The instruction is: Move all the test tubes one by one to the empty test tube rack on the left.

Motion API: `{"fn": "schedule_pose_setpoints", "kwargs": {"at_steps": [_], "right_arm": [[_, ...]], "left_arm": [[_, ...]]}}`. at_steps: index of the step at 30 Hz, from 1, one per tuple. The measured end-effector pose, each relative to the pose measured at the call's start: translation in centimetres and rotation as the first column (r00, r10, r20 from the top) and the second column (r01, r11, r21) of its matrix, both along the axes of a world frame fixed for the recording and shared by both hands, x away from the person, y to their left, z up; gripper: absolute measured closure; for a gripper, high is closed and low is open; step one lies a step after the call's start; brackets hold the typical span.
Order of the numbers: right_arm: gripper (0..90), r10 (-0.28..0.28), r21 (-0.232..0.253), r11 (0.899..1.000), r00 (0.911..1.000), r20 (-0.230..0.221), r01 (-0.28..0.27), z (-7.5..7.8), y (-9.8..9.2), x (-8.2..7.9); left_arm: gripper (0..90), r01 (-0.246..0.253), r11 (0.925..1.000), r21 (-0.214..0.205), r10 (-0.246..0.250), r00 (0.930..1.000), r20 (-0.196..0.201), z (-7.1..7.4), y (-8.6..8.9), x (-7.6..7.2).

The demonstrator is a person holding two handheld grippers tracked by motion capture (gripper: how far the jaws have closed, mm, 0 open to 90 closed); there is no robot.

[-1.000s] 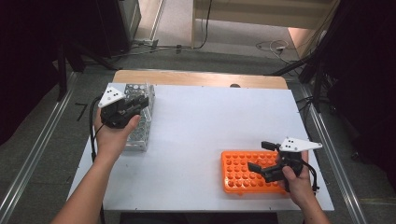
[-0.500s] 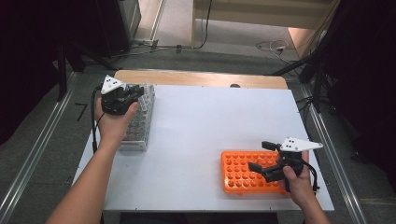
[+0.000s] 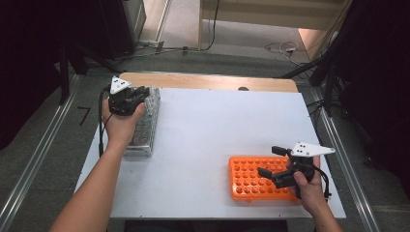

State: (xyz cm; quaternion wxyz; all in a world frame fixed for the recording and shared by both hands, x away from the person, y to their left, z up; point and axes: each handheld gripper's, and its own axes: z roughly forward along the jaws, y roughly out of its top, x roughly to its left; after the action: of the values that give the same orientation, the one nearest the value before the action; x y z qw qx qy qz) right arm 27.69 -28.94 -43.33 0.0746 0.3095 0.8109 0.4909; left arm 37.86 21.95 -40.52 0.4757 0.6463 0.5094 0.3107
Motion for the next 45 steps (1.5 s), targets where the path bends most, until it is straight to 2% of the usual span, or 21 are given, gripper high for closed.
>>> {"fn": "schedule_pose_setpoints", "kwargs": {"at_steps": [9,13,19,26,29,32,34,39,42,45], "right_arm": [[0.0,-0.001,0.0,1.0,1.0,0.004,0.001,0.0,0.0,0.0],[0.0,-0.003,-0.002,1.0,1.0,0.003,0.003,0.0,-0.1,0.0],[0.0,-0.004,-0.005,1.0,1.0,0.003,0.004,0.0,0.0,0.0],[0.0,-0.001,-0.007,1.0,1.0,0.005,0.001,-0.1,0.1,0.1],[0.0,-0.002,-0.007,1.0,1.0,0.005,0.002,-0.1,0.1,0.1],[0.0,-0.006,-0.007,1.0,1.0,0.002,0.006,-0.1,0.0,0.1],[0.0,-0.007,-0.005,1.0,1.0,0.003,0.007,-0.1,-0.1,0.2],[0.0,-0.017,-0.001,1.0,0.9998,0.005,0.017,0.0,-0.2,0.2],[0.0,-0.018,0.002,1.0,0.9998,0.009,0.018,0.0,-0.3,0.2],[0.0,-0.022,0.004,1.0,0.9997,0.007,0.022,0.0,-0.4,0.2]], "left_arm": [[74.4,-0.006,0.9991,0.041,0.01,0.9969,-0.078,-1.1,-0.6,0.1],[74.3,-0.01,0.999,0.044,0.014,0.9953,-0.095,-1.5,-0.7,0.1],[74.0,-0.006,0.9994,0.033,0.011,0.9854,-0.17,-2.1,-0.6,0.4],[72.4,0.014,0.9997,0.021,-0.01,0.98,-0.199,-2.2,-0.6,0.6],[63.2,0.025,0.9996,-0.013,-0.027,0.9761,-0.216,-2.1,-0.4,0.6],[51.7,0.014,0.9992,-0.036,-0.022,0.9756,-0.218,-2.0,-0.1,0.4],[43.6,0.008,0.9986,-0.053,-0.018,0.9787,-0.204,-1.8,0.1,0.2],[35.6,0.027,0.9958,-0.087,-0.041,0.9865,-0.158,-1.4,0.1,-1.0],[26.3,0.049,0.994,-0.098,-0.062,0.9887,-0.137,-1.2,-0.2,-1.8],[20.9,0.076,0.9919,-0.102,-0.088,0.9894,-0.116,-1.0,-0.4,-2.8]]}}
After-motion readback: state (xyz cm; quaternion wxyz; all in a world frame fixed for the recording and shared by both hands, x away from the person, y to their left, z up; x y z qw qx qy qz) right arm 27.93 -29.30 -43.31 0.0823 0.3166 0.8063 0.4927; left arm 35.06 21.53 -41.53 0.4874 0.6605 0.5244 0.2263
